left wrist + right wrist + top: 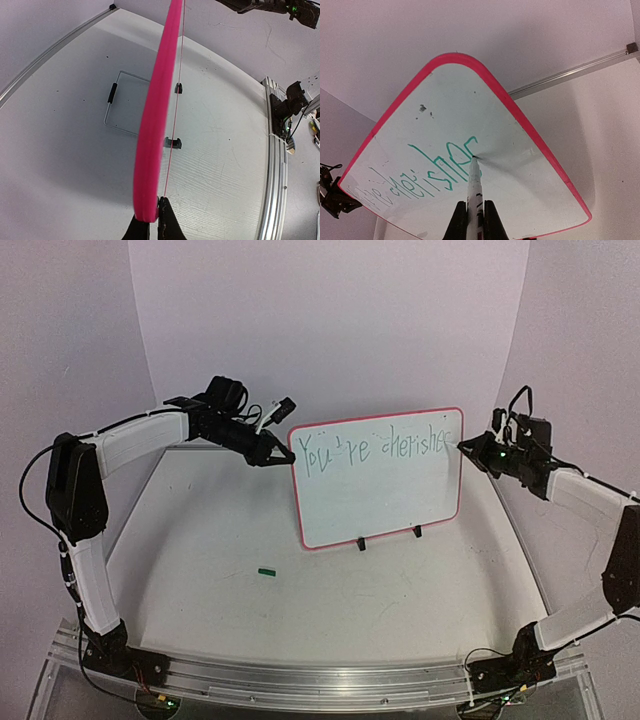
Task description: Write a sentence on the whiteboard
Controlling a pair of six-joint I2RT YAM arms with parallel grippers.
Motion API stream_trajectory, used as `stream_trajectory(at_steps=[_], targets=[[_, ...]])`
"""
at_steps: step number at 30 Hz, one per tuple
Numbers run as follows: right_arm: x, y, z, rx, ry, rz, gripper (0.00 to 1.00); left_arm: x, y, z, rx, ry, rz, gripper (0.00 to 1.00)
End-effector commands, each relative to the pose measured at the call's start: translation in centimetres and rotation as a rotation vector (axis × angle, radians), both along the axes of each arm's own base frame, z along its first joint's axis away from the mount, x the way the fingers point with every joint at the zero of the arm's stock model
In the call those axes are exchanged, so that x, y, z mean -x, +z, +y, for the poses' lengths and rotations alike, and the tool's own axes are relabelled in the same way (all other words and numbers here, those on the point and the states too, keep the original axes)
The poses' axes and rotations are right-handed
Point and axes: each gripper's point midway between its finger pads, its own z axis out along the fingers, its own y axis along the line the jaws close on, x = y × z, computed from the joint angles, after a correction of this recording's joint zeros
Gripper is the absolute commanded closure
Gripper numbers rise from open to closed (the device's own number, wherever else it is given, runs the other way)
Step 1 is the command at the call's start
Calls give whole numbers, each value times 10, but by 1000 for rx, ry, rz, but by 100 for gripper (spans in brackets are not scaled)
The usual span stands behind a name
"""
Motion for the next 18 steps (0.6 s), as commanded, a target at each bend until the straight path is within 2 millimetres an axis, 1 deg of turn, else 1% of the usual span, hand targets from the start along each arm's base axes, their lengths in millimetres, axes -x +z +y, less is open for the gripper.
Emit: stream_trajectory(at_steps=[1,5,7,15,18], targets=[[4,-1,-4,11,-10,-3,100,6,-5,6,-57,8,-20,100],[3,1,-8,21,-35,0,100,6,-4,6,-57,8,-22,100],[2,5,-10,24,-49,-8,100,7,-4,6,-57,8,-22,100],[-9,35,-11,24,-60,-70,100,7,-4,7,-58,8,-22,100],[-13,43,-11,24,-60,-86,100,7,-4,7,-57,8,-23,100]])
